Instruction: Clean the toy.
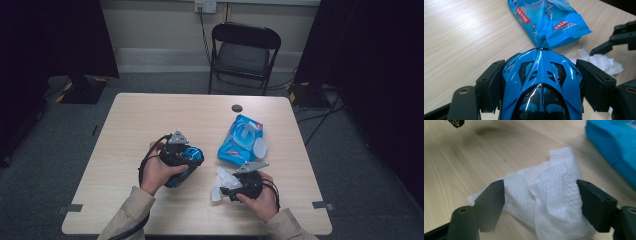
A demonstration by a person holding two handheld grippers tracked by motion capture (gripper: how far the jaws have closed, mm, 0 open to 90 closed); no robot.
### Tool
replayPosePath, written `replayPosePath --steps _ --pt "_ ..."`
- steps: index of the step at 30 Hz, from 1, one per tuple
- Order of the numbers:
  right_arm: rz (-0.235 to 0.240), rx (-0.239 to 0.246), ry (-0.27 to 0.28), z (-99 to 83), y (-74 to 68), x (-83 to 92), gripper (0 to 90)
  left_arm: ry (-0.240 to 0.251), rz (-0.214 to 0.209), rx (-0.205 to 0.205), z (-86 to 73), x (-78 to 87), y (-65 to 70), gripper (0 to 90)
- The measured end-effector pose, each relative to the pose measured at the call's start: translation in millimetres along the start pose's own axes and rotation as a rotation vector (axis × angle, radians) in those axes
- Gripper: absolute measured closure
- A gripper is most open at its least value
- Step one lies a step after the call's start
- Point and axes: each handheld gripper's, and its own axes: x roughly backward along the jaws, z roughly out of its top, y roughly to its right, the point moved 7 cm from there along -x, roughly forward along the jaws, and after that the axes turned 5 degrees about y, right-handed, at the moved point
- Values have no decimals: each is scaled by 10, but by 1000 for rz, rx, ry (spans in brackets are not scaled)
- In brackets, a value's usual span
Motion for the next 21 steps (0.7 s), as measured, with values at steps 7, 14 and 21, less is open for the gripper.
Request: replayPosePath --steps 7,14,21 --pt "-73 107 -43 -75 -37 -78 368 22 -23 -31 21 79 64 261" --pt "-79 121 -23 -74 -18 -71 490 28 -40 -42 -1 112 112 261" --pt "-69 122 3 -54 -26 30 392 26 -57 -53 -43 121 144 261"
